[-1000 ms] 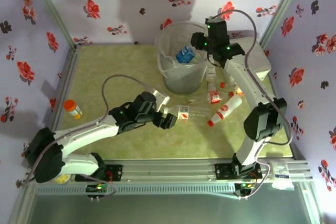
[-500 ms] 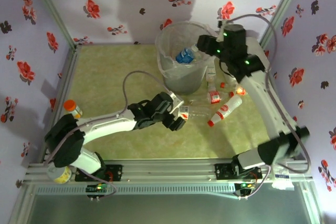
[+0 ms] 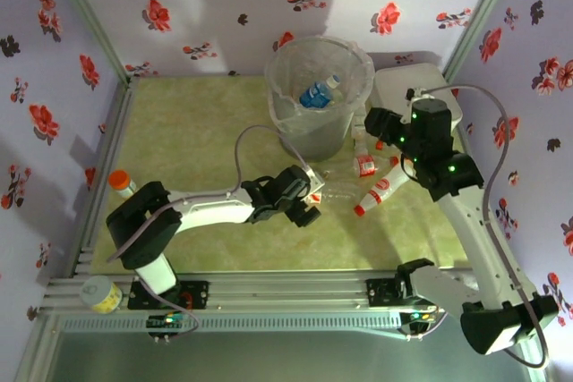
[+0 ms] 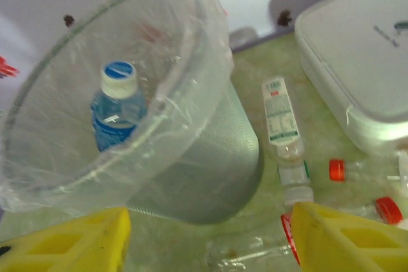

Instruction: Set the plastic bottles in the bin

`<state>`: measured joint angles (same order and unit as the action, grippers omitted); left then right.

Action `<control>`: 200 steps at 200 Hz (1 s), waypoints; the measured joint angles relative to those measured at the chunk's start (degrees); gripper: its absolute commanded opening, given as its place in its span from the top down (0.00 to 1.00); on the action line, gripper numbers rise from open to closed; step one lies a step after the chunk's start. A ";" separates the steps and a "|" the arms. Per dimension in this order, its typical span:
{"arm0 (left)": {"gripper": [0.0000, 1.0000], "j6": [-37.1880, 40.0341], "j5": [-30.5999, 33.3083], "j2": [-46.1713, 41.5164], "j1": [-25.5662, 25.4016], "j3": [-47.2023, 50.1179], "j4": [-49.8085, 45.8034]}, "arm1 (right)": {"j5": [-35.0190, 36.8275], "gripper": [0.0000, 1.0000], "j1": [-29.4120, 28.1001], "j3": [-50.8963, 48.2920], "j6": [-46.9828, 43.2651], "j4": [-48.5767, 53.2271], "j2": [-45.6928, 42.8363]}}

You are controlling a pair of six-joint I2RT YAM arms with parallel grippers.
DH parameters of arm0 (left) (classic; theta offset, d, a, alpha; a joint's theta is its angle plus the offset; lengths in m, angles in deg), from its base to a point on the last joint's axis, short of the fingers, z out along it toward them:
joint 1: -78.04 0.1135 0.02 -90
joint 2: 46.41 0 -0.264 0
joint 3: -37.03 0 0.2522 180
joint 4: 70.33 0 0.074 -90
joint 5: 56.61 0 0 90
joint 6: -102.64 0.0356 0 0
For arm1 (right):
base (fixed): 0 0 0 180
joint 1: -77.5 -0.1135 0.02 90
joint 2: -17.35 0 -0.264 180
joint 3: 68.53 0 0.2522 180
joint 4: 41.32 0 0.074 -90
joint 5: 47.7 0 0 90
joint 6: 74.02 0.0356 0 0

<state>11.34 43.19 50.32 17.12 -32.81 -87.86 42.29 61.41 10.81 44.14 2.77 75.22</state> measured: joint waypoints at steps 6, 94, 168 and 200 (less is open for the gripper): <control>0.00 0.04 0.22 0.37 0.00 0.13 0.72 | -0.15 0.32 0.00 -0.92 0.52 -0.04 -0.22; 0.29 0.02 -0.13 2.45 -0.59 1.25 2.93 | -3.32 0.31 0.00 -9.53 6.93 -3.13 -1.60; 0.00 -1.53 -2.01 -4.35 -1.33 3.23 1.05 | -4.50 0.31 0.11 -9.57 7.98 -4.76 -1.62; 0.00 -0.22 -0.70 -1.86 -1.33 0.31 0.87 | -4.61 0.31 0.48 -9.62 8.09 -5.18 -1.64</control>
<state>11.12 42.49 48.46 15.78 -32.50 -86.99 37.68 61.89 1.19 52.23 -2.41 73.58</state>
